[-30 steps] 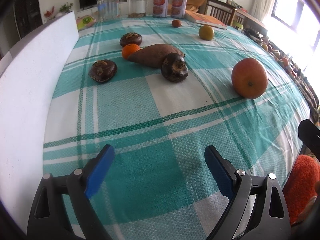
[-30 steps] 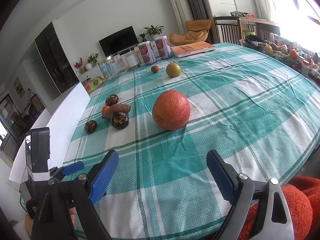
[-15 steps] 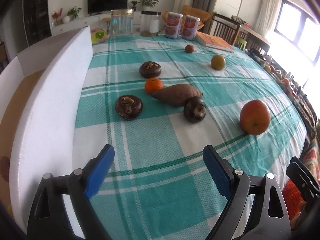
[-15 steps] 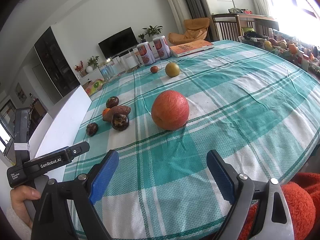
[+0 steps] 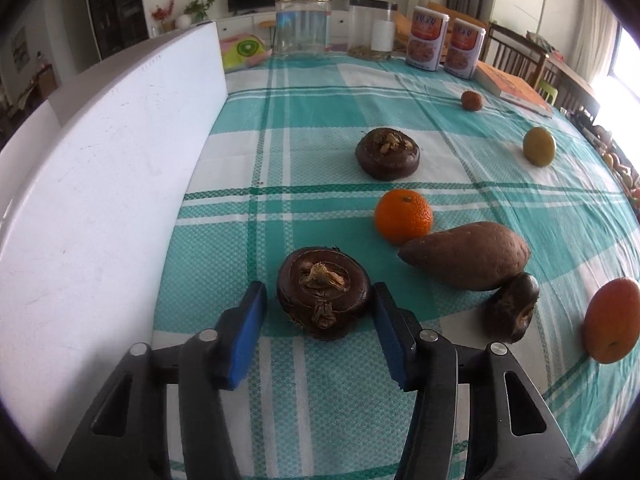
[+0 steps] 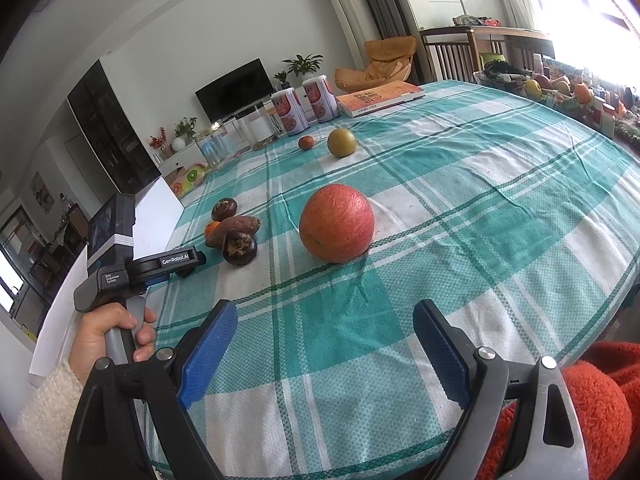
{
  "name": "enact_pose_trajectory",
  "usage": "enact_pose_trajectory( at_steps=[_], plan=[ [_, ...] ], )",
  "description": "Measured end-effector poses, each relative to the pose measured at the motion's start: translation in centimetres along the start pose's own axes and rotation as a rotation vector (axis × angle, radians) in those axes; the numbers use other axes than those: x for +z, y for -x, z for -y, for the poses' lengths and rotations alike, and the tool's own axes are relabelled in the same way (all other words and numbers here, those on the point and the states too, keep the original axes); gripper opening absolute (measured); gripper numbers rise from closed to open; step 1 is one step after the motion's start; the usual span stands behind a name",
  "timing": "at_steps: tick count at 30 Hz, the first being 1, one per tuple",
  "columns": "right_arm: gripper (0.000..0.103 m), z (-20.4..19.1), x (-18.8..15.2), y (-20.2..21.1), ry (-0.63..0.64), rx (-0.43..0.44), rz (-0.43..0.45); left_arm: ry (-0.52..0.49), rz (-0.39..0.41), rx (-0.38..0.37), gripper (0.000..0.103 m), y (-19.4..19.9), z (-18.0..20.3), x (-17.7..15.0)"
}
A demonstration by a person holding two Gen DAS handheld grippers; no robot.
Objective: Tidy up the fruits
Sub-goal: 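Grasp the dark brown round fruit with the left tool while the right grasps the red apple, then carry the dark fruit and red apple into the white box and open both tools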
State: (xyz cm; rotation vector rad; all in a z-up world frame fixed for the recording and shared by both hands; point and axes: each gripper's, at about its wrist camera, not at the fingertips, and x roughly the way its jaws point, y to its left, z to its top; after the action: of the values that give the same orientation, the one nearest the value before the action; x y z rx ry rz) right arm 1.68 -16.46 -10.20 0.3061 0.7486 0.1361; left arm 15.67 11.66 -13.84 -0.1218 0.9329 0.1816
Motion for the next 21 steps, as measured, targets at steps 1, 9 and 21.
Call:
enact_pose_trajectory(
  at_steps=[1, 9, 21],
  plan=[
    [0.089, 0.0, 0.0, -0.1, -0.001, 0.000, -0.002, -0.002, -0.001, -0.005, 0.047, 0.1, 0.0, 0.0],
    [0.092, 3.1, 1.2, -1.0, -0.150, 0.047, -0.031, 0.010, 0.012, -0.104, 0.047, 3.2, 0.5, -2.1],
    [0.068, -0.1, 6.9, -14.4, 0.223, -0.026, -0.295, -0.034, -0.025, -0.323, 0.047, 10.7, 2.2, -5.5]
  ],
)
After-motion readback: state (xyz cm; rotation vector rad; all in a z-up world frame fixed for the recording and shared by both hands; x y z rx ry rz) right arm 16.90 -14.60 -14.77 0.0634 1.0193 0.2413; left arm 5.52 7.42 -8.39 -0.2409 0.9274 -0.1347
